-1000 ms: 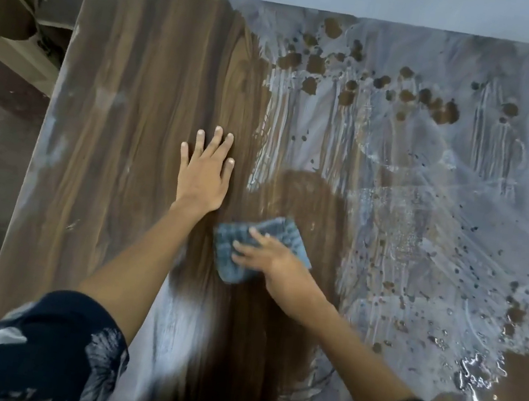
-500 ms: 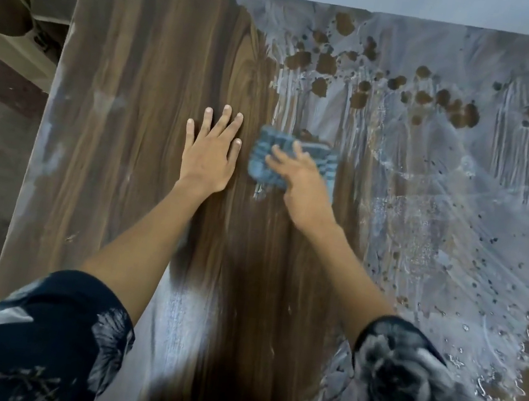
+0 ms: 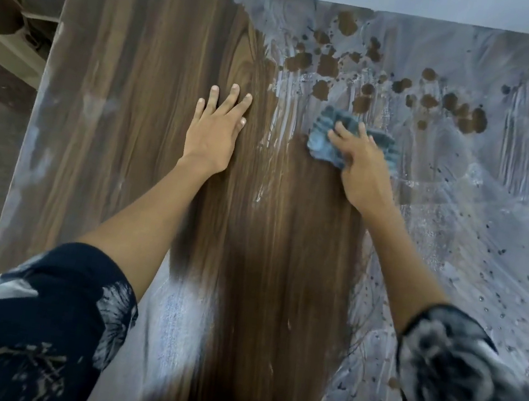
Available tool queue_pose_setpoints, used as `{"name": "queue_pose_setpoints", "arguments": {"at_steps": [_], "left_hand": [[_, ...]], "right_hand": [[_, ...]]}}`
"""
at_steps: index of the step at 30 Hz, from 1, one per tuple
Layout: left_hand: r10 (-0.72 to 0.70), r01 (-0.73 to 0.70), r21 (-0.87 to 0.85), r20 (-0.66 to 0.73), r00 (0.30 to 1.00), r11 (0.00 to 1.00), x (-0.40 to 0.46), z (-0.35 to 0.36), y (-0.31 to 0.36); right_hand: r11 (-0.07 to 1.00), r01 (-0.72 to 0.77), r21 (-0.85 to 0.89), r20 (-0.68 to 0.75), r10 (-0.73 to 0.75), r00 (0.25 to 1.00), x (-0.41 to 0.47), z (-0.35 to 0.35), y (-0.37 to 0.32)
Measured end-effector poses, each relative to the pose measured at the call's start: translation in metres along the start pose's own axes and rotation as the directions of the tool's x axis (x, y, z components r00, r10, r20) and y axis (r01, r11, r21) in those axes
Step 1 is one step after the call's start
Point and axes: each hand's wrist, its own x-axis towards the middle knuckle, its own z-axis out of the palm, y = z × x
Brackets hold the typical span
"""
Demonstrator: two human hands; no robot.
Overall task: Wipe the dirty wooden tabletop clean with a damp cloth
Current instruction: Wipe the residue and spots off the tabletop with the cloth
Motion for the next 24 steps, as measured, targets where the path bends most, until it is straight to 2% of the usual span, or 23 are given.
{"name": "queue_pose_setpoints", "arguments": {"at_steps": [3, 5, 7, 9, 11, 13, 16, 20, 22, 24], "left_hand": [[0.017, -0.017, -0.030, 0.004, 1.000, 0.999, 0.011, -0.002, -0.003], [0.028, -0.028, -0.043, -0.003, 1.000, 0.999, 0.015, -0.003, -0.006], [0.057, -0.057, -0.040, -0.014, 0.998, 0.998, 0.016, -0.003, -0.010], [0.076, -0.077, -0.033, -0.026, 0.997, 0.996, 0.016, -0.002, -0.013], [0.078, -0.079, -0.027, -0.039, 0.996, 0.997, 0.016, -0.001, -0.015], [0.066, -0.067, -0.017, -0.044, 0.997, 0.998, 0.018, 0.001, -0.016], [0.033, -0.033, -0.005, -0.050, 0.998, 0.999, 0.019, 0.002, -0.013], [0.007, -0.006, 0.025, -0.051, 0.999, 1.000, 0.024, 0.002, -0.008], [-0.009, 0.011, 0.031, -0.045, 0.999, 0.999, 0.028, 0.002, -0.007], [-0.023, 0.025, 0.027, -0.052, 0.998, 0.999, 0.033, 0.002, -0.006]], "right_hand": [[1.000, 0.016, 0.000, -0.036, -0.016, 0.999, 0.026, 0.023, -0.034], [0.983, 0.179, 0.041, 0.042, -0.181, 0.983, 0.006, 0.044, -0.055], [0.916, 0.383, 0.119, 0.156, -0.399, 0.904, -0.034, 0.060, -0.063], [0.878, 0.454, 0.154, 0.273, -0.479, 0.834, -0.072, 0.061, -0.051], [0.880, 0.449, 0.158, 0.327, -0.475, 0.817, -0.092, 0.049, -0.028], [0.910, 0.395, 0.125, 0.303, -0.414, 0.858, -0.087, 0.032, -0.010], [0.974, 0.228, 0.002, 0.196, -0.224, 0.955, -0.045, 0.006, 0.006], [0.997, 0.068, -0.037, 0.035, -0.067, 0.997, 0.017, 0.011, -0.017], [0.995, 0.097, -0.033, 0.004, -0.097, 0.995, 0.015, 0.030, -0.041], [0.958, 0.285, 0.015, 0.101, -0.285, 0.953, -0.010, 0.049, -0.054]]}}
